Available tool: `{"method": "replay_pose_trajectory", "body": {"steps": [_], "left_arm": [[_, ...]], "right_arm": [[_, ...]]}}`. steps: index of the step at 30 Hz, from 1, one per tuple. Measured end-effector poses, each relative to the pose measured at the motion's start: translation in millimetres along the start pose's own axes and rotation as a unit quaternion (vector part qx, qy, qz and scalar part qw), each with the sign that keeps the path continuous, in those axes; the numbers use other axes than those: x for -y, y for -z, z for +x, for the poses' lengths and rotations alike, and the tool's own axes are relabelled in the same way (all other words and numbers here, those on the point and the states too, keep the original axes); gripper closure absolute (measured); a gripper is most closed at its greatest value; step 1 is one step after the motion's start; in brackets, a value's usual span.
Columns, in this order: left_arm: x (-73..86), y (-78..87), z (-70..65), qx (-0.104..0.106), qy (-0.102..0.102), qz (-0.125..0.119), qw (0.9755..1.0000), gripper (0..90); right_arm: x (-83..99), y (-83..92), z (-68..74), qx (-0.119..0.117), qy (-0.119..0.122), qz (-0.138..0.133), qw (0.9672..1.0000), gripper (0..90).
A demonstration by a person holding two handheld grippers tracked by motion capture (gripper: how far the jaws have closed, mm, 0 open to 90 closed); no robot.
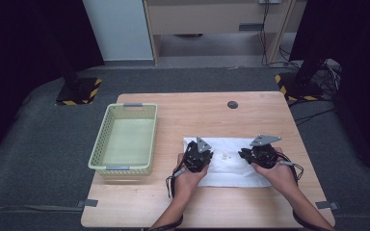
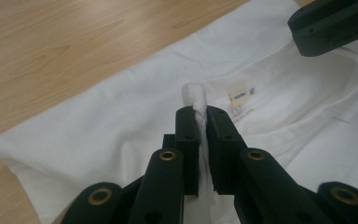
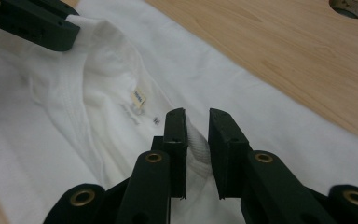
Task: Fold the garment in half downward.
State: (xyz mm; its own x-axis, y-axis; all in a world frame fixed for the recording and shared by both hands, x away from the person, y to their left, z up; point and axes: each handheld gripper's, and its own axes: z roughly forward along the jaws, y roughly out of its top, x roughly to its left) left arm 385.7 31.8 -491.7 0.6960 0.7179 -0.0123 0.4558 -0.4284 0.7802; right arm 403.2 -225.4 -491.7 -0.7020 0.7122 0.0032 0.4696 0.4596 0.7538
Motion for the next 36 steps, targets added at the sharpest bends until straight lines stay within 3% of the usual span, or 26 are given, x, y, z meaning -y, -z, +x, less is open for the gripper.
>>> {"method": "replay_pose_trajectory", "body": {"steps": [7,10,17,20,27,29,30,36], "left_arm": [[20.4,23.8,-26.4,0.021,-0.026,-0.021,0.9992,84.0],[31.2,31.1,-32.8,0.027,-0.027,-0.023,0.9990,83.6],[53.1,34.4,-49.1,0.041,-0.040,-0.002,0.9984,83.3],[56.7,34.1,-53.3,0.037,-0.047,0.002,0.9982,83.3],[59.4,37.6,-50.0,0.028,-0.034,-0.001,0.9990,82.2],[59.9,39.9,-51.0,0.026,-0.031,0.003,0.9992,74.0],[59.8,41.1,-51.1,0.026,-0.027,0.005,0.9993,64.1],[50.6,55.5,-47.9,0.041,-0.017,0.021,0.9988,32.1]], "right_arm": [[26.9,27.4,29.5,-0.022,0.005,-0.018,0.9996,76.4],[38.4,36.9,36.8,-0.027,0.006,-0.019,0.9995,76.1],[57.0,46.5,44.1,-0.027,0.003,-0.003,0.9996,76.2],[60.4,49.7,45.9,-0.030,0.000,-0.002,0.9995,76.4],[69.7,52.3,56.5,-0.039,0.004,0.004,0.9992,76.2],[72.8,51.7,57.1,-0.041,0.005,0.008,0.9991,74.4],[74.3,52.0,57.3,-0.043,0.005,0.010,0.9990,70.2],[73.8,62.6,58.0,-0.034,-0.007,-0.005,0.9994,41.7]]}}
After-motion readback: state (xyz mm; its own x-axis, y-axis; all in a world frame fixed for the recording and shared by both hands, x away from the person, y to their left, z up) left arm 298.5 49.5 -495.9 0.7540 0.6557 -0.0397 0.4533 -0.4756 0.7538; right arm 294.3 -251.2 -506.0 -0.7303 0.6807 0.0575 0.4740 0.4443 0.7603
